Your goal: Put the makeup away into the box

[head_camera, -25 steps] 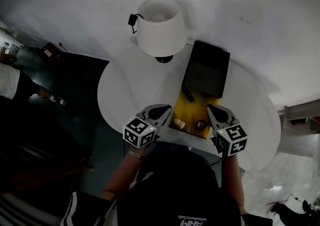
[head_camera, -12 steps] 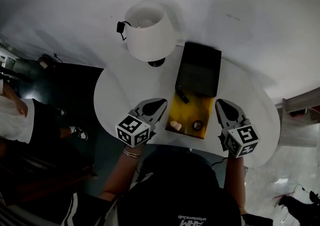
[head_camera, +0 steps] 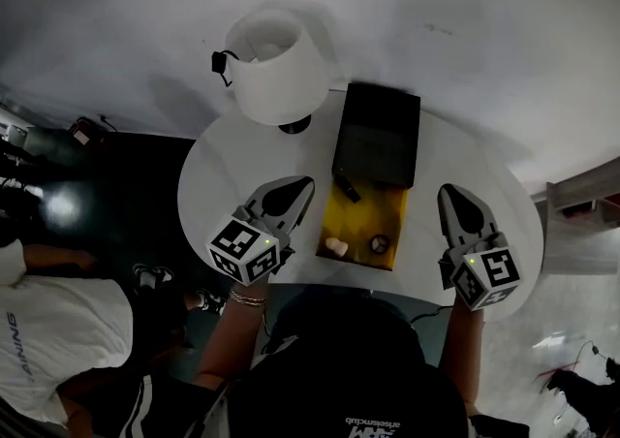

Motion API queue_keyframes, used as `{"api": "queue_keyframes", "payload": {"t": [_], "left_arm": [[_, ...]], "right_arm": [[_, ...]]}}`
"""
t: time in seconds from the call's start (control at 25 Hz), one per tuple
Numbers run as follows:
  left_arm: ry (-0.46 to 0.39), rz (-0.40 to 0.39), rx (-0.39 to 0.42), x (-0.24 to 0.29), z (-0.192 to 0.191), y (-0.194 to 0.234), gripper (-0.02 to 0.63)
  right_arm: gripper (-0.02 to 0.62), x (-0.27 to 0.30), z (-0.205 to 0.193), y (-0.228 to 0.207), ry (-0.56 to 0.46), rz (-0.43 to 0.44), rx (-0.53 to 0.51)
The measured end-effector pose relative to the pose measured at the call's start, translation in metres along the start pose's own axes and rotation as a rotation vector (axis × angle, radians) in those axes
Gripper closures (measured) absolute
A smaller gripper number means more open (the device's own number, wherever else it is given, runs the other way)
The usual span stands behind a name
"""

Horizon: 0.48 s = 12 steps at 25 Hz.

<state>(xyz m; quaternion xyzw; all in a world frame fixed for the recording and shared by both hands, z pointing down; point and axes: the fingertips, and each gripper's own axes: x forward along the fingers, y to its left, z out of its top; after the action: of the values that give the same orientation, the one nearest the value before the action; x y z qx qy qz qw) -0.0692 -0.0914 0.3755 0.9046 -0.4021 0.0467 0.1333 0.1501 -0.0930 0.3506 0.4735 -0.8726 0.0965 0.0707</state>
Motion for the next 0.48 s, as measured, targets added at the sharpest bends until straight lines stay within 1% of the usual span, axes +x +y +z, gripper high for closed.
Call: {"api": "queue_keyframes", "payload": {"t": [0.16,0.48], "left_arm": [[-0.033,-0.005,0.027,0.004,0.019,-0.002,0.589],[-0.103,-0.02,0.046,0.005,0.052,-0.008,0.589]], "right_arm": [[0.571,-0.005,0.018,-0.003,-0.057,-0.004,-0.022],[0.577,-0.013,0.047,0.007,-0.148,0.016,-0.069]]}}
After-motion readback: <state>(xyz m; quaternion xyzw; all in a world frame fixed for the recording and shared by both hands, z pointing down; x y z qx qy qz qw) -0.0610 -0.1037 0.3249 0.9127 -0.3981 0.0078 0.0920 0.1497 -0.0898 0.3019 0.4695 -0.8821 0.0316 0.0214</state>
